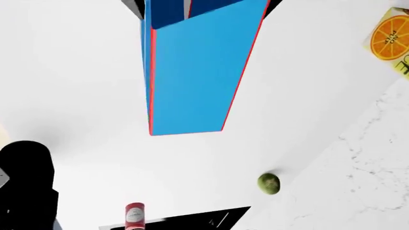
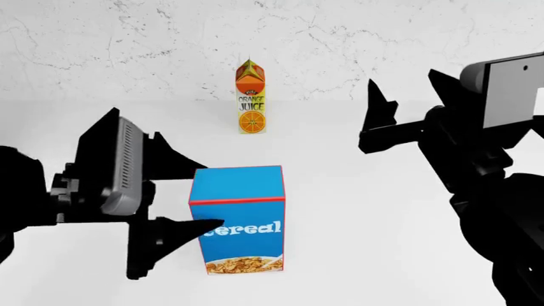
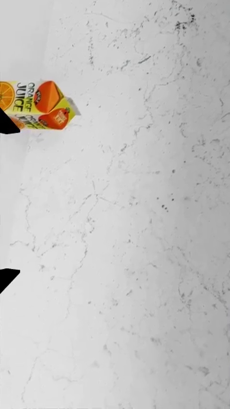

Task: Pick the cereal and jam from the counter and place them in the cabinets closest to them.

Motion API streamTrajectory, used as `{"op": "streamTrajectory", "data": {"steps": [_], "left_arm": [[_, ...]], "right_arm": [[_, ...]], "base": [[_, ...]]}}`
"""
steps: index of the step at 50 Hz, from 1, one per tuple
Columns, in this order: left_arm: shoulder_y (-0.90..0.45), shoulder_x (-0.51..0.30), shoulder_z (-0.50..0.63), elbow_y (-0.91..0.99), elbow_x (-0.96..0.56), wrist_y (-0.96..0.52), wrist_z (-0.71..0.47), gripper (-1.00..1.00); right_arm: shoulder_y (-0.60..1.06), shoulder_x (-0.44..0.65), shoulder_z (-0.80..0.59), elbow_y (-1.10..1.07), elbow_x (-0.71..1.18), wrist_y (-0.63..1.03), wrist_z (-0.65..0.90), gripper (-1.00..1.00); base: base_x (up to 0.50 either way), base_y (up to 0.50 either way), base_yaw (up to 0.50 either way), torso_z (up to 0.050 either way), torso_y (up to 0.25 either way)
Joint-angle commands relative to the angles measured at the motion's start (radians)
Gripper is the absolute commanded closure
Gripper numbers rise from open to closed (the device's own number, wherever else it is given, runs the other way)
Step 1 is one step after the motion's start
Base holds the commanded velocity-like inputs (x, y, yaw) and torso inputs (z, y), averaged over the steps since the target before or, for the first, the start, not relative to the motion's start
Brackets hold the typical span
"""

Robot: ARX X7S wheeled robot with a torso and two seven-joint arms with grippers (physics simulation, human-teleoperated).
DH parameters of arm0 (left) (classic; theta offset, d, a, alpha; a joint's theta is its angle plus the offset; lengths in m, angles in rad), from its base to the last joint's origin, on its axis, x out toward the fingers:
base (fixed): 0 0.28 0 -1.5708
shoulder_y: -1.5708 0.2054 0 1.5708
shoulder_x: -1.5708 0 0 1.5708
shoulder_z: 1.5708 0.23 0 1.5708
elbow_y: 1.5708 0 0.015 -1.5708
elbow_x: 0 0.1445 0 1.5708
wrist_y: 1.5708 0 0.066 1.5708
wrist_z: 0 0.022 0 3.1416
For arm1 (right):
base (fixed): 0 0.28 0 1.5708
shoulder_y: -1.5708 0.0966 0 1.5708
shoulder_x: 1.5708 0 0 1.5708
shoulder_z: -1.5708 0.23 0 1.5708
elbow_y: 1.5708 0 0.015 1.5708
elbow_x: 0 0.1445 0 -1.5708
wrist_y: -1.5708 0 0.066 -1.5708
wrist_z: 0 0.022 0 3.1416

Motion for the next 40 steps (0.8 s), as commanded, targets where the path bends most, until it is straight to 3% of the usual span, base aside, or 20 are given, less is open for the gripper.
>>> {"op": "streamTrajectory", "data": {"steps": [1,9,20,28,40], "left_arm": [[-0.019,0.008,0.043,-0.010,0.047,-0.018,-0.029,1.00],[-0.050,0.036,-0.082,0.036,-0.002,-0.105,-0.166,1.00],[-0.143,0.086,-0.451,0.177,-0.335,-0.419,-0.358,1.00],[-0.286,0.138,-0.609,0.164,-0.496,-0.589,-0.533,1.00],[-0.483,0.104,-0.708,0.010,-0.840,-0.611,-1.025,1.00]], "right_arm": [[-0.010,0.009,0.005,0.001,0.004,-0.005,0.002,-1.00],[-0.010,0.015,0.015,-0.005,0.011,0.002,0.008,-1.00],[0.005,0.018,0.034,-0.029,0.034,0.039,0.023,-1.00],[0.018,0.018,0.045,-0.043,0.048,0.060,0.034,-1.00],[0.025,0.018,0.061,-0.063,0.066,0.079,0.048,-1.00]], "base": [[0.00,0.00,0.00,0.000,0.000],[0.00,0.00,0.00,0.000,0.000],[0.00,0.00,0.00,0.000,0.000],[0.00,0.00,0.00,0.000,0.000],[0.00,0.00,0.00,0.000,0.000]]}}
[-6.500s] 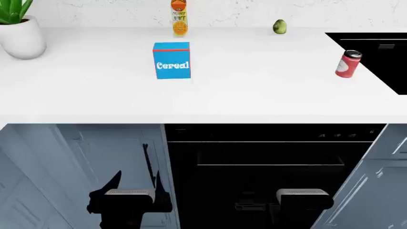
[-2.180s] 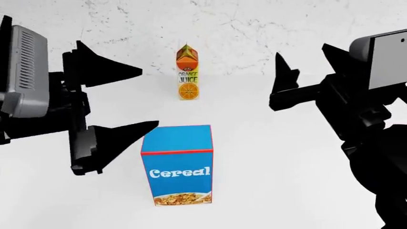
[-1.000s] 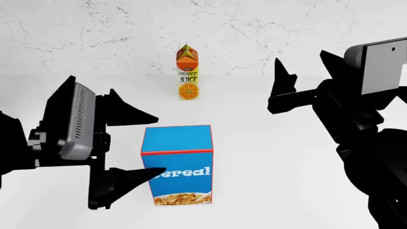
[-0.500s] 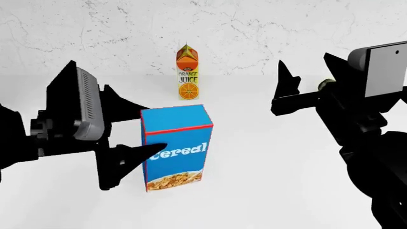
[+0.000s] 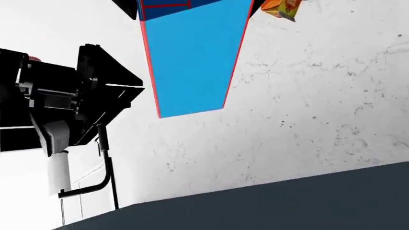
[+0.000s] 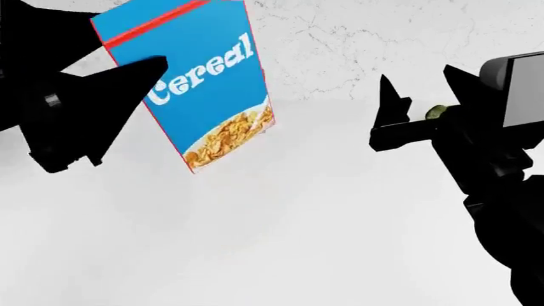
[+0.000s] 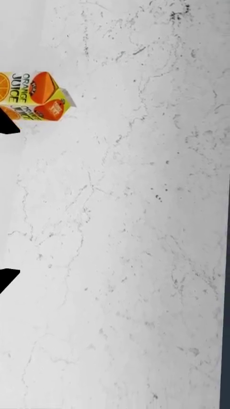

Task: Pick the cereal and jam from the counter and place them in the cabinets closest to them.

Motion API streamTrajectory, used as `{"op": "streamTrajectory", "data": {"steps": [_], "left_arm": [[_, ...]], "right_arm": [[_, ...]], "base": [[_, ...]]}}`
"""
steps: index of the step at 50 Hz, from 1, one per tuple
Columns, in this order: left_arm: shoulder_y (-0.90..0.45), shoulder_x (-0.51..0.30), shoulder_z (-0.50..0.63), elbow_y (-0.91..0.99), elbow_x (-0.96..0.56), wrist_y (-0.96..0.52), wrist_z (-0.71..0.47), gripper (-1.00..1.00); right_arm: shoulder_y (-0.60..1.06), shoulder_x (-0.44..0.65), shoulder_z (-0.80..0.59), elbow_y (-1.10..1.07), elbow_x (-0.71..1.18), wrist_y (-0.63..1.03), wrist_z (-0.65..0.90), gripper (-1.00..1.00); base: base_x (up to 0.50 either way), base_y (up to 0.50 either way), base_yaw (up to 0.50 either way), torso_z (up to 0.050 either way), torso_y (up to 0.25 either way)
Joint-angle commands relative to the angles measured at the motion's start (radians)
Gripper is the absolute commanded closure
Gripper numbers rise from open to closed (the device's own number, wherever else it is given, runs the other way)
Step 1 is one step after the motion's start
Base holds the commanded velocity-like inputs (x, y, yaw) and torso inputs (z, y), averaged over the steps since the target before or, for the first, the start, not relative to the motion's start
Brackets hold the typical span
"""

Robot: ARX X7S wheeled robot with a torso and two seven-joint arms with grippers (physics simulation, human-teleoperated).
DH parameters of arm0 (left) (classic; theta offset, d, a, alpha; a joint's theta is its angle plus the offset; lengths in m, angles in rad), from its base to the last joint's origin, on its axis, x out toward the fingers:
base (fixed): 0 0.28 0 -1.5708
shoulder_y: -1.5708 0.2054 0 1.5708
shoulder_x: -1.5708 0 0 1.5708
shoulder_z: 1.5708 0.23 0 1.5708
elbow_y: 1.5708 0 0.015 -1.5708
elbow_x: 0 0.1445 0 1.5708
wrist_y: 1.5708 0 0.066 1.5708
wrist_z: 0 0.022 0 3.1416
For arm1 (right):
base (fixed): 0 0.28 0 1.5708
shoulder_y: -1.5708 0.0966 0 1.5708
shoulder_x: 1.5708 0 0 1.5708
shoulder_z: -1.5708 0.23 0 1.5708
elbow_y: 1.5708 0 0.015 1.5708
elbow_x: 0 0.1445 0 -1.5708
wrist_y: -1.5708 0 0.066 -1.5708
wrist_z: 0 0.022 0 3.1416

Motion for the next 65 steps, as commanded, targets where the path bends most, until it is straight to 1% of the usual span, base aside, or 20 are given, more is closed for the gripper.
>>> {"op": "streamTrajectory", "data": {"steps": [1,3,7,8,9,11,21,27,32,37,41,46,58,61,65], "left_arm": [[-0.185,-0.010,-0.129,-0.099,-0.304,-0.057,-0.406,1.00],[-0.216,-0.015,-0.126,-0.120,-0.370,-0.047,-0.492,1.00],[-0.276,-0.025,-0.098,-0.142,-0.495,-0.008,-0.622,1.00],[-0.333,-0.031,-0.052,-0.187,-0.571,0.023,-0.703,1.00],[-0.375,-0.032,-0.015,-0.216,-0.620,0.047,-0.757,1.00],[-0.425,-0.027,0.030,-0.247,-0.657,0.071,-0.805,1.00],[-0.523,0.031,0.126,-0.290,-0.658,0.089,-0.810,1.00],[-0.606,0.062,0.176,-0.327,-0.626,0.094,-0.803,1.00],[-0.669,0.065,0.192,-0.350,-0.563,0.095,-0.774,1.00],[-0.782,0.079,0.242,-0.402,-0.502,0.086,-0.744,1.00],[-0.865,0.090,0.307,-0.438,-0.367,0.085,-0.636,1.00],[-0.933,0.103,0.389,-0.476,-0.236,0.110,-0.504,1.00],[-1.069,0.147,0.599,-0.591,0.026,0.216,-0.253,1.00],[-1.101,0.159,0.637,-0.628,0.076,0.239,-0.210,1.00],[-1.112,0.166,0.643,-0.630,0.089,0.236,-0.204,1.00]], "right_arm": [[0.008,-0.002,0.011,-0.018,0.017,0.019,0.014,-1.00],[0.008,-0.004,0.011,-0.024,0.021,0.023,0.017,-1.00],[0.013,-0.008,0.023,-0.041,0.036,0.043,0.025,-1.00],[0.020,-0.012,0.032,-0.054,0.047,0.059,0.030,-1.00],[0.023,-0.014,0.038,-0.060,0.053,0.067,0.032,-1.00],[0.026,-0.015,0.045,-0.066,0.060,0.074,0.035,-1.00],[0.025,-0.008,0.064,-0.071,0.076,0.078,0.040,-1.00],[0.016,-0.008,0.060,-0.069,0.077,0.067,0.041,-1.00],[0.010,-0.004,0.064,-0.071,0.083,0.065,0.041,-1.00],[0.004,-0.003,0.062,-0.069,0.083,0.058,0.043,-1.00],[0.003,-0.004,0.057,-0.066,0.083,0.053,0.046,-1.00],[0.001,-0.003,0.052,-0.061,0.082,0.047,0.049,-1.00],[-0.005,-0.003,0.035,-0.051,0.080,0.028,0.055,-1.00],[-0.005,0.004,0.017,-0.044,0.074,0.031,0.059,-1.00],[-0.006,0.009,0.004,-0.043,0.072,0.033,0.063,-1.00]], "base": [[0.00,0.00,0.00,0.000,0.000],[0.00,0.00,0.00,0.000,0.000],[0.00,0.00,0.00,0.000,0.000],[0.00,0.00,0.00,0.000,0.000],[0.00,0.00,0.00,0.000,0.000],[0.00,0.00,0.00,0.000,0.000],[0.00,0.00,0.00,0.000,0.002],[0.00,0.00,0.00,0.000,0.000],[0.00,0.00,0.00,0.000,0.000],[0.00,0.00,0.00,0.000,0.000],[0.00,0.00,0.00,0.000,0.000],[0.00,0.00,0.00,0.000,0.002],[0.00,0.00,0.00,0.000,0.000],[0.00,0.00,0.00,0.000,0.000],[0.00,0.00,0.00,0.000,0.000]]}}
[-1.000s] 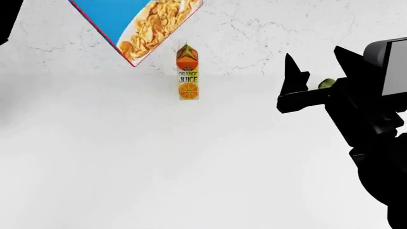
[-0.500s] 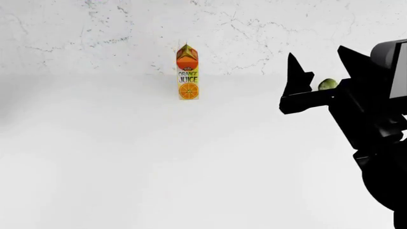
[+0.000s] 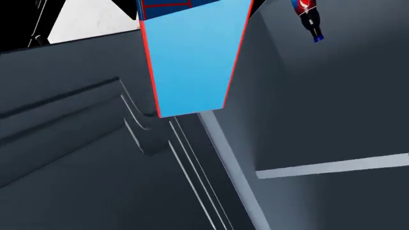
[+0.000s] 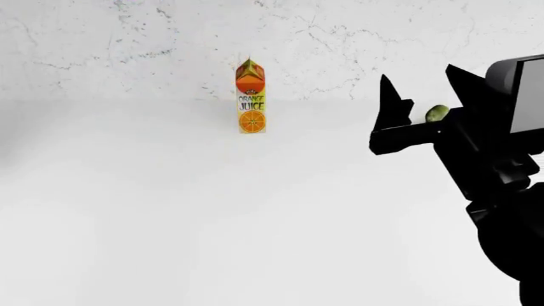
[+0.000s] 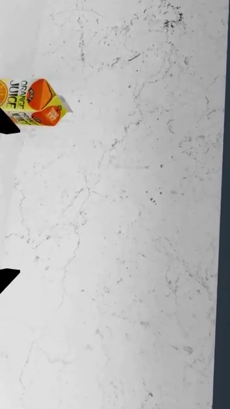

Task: Pick the cereal and jam from the counter and place them in the cabinets closest to them.

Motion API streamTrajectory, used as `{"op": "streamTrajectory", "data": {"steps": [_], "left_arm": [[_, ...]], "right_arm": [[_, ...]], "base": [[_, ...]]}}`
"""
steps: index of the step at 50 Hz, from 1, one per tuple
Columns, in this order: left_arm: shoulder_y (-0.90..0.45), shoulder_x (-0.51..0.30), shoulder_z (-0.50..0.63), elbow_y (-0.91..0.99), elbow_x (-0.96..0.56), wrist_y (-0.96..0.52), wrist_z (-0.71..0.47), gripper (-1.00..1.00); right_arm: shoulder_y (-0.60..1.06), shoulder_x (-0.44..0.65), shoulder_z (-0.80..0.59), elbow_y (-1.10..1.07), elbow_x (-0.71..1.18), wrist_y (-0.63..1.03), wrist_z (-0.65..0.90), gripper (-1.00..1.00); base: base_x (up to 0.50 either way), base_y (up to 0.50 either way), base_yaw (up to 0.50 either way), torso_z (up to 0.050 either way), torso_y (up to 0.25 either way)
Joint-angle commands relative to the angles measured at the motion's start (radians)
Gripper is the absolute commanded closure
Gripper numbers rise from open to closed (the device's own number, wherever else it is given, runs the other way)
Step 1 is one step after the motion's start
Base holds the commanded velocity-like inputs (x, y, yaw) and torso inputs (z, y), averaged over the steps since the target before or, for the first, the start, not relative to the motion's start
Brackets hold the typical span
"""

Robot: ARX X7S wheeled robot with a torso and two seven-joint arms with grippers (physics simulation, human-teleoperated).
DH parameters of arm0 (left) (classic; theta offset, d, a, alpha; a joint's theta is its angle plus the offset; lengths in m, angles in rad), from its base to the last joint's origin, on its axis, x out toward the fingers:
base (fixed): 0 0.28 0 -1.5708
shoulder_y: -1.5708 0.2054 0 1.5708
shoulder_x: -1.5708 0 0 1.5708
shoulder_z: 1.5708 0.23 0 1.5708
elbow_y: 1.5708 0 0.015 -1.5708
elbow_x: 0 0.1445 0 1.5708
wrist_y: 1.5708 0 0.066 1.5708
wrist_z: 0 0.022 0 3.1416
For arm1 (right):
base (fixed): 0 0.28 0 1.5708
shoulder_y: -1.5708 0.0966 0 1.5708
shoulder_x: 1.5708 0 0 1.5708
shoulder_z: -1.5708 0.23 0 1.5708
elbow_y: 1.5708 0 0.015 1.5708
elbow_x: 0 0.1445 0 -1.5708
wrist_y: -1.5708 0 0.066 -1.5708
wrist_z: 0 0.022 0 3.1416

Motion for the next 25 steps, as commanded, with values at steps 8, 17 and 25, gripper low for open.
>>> {"op": "streamTrajectory", "data": {"steps": [8,17,25], "left_arm": [[-0.101,0.034,0.096,-0.078,0.188,0.043,0.126,1.00],[-0.124,0.293,-0.064,-0.188,1.056,0.030,0.772,1.00],[-0.124,0.460,-0.169,-0.298,1.646,0.191,1.206,1.00]], "right_arm": [[-0.005,0.012,-0.031,0.011,-0.001,-0.007,0.013,-1.00],[-0.026,0.011,-0.048,0.022,-0.011,-0.040,0.012,-1.00],[-0.049,0.012,-0.065,0.037,-0.024,-0.077,0.008,-1.00]], "base": [[0.00,0.00,0.00,0.000,0.001],[0.00,0.00,0.00,0.000,0.000],[0.00,0.00,0.00,0.000,0.001]]}}
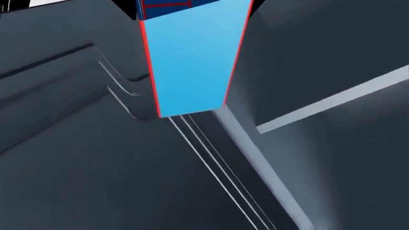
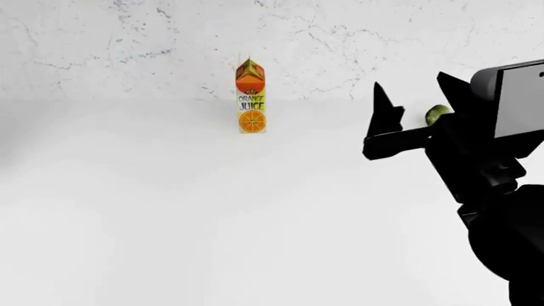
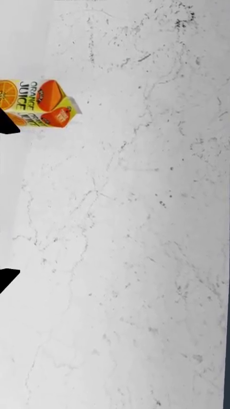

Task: Pick the cereal and jam from the counter and place them in the cabinets closest to them.

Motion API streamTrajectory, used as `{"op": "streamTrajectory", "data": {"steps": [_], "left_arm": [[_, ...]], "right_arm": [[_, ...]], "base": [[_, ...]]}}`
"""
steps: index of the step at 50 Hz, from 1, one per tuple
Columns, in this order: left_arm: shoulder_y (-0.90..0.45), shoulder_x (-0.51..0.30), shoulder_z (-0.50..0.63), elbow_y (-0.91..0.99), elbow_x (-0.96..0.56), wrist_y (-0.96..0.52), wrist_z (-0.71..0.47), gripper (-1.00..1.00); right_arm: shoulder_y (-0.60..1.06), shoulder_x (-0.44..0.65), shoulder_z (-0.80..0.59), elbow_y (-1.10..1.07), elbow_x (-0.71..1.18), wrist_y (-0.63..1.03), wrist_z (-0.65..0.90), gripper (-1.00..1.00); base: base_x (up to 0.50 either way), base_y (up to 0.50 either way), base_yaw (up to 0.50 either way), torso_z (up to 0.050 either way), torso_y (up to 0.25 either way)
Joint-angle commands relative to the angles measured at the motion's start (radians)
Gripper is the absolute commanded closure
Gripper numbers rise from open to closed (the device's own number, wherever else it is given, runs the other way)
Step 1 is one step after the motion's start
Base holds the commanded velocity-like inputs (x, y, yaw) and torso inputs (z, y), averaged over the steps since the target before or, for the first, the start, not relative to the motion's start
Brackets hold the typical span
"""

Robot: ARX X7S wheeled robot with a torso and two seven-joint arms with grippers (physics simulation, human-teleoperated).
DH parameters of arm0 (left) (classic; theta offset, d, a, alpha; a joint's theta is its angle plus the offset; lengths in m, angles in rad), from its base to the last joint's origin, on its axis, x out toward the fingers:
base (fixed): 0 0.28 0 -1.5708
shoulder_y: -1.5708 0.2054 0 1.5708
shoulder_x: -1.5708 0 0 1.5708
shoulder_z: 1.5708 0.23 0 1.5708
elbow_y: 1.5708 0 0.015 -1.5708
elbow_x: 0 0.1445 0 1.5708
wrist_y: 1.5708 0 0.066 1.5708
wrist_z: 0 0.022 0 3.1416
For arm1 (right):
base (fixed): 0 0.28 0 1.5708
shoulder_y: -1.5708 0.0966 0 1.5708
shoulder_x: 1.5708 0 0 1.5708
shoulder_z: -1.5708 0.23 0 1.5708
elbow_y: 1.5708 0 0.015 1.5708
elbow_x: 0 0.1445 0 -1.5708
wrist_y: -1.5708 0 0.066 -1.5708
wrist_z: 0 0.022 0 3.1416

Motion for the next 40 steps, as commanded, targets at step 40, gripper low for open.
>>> {"op": "streamTrajectory", "data": {"steps": [40], "left_arm": [[0.085,0.074,0.197,-0.387,0.987,0.808,0.509,1.00]], "right_arm": [[-0.021,-0.009,-0.064,0.042,-0.012,-0.067,0.018,-1.00]], "base": [[0.00,0.00,0.00,0.000,0.000]]}}
